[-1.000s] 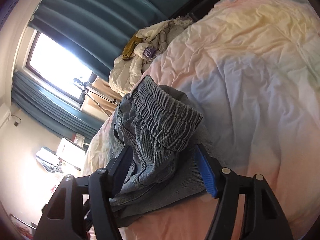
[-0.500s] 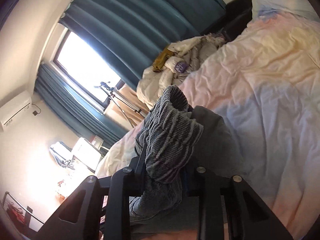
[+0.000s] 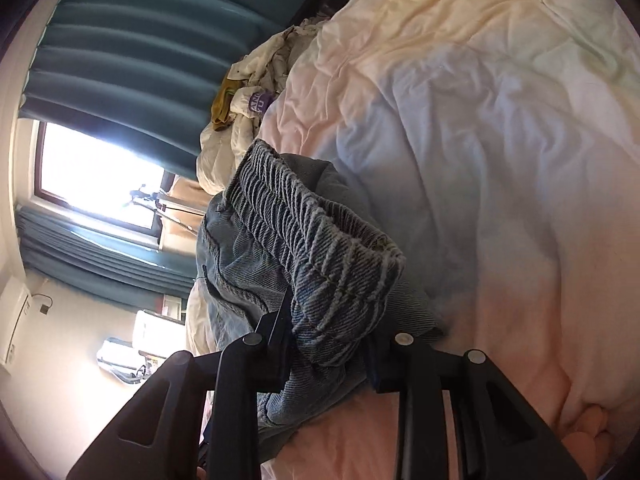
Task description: Fold clothes
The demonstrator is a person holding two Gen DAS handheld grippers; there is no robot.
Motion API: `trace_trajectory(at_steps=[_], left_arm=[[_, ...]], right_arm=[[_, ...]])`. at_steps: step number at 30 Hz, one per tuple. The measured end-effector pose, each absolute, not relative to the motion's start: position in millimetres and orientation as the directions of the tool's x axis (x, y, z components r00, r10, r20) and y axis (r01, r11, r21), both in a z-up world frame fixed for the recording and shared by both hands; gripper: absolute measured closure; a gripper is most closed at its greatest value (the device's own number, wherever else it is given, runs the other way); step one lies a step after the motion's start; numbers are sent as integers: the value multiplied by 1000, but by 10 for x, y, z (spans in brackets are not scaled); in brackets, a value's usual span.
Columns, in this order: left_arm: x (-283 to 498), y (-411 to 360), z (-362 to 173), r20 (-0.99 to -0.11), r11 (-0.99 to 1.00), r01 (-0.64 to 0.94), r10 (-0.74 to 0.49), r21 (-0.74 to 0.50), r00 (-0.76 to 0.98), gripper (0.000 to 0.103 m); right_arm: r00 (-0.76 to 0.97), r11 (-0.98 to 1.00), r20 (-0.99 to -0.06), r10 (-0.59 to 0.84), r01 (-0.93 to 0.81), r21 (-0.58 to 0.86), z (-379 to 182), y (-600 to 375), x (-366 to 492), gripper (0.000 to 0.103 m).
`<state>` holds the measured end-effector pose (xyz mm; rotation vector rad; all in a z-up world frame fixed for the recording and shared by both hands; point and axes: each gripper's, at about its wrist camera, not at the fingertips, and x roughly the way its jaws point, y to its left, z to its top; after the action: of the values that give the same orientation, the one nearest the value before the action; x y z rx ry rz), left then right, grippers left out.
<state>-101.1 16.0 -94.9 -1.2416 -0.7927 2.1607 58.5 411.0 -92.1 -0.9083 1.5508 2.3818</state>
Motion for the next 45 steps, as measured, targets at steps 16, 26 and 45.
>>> trace_trajectory(at_steps=[16, 26, 45], left_arm=[[-1181, 150, -1116, -617, -723, -109, 650, -683, -443, 27], [-1370, 184, -1434, -611, -653, -55, 732, -755, -299, 27], [-1343, 253, -1480, -598, -626, -60, 765, -777, -237, 27]], right_arm=[[-720, -736, -682, -129, -391, 552, -371, 4207, 183, 28], [-552, -629, -710, -437, -376, 680, -1197, 4579, -218, 24], [-631, -470, -468, -619, -181, 864, -1252, 4653, -221, 15]])
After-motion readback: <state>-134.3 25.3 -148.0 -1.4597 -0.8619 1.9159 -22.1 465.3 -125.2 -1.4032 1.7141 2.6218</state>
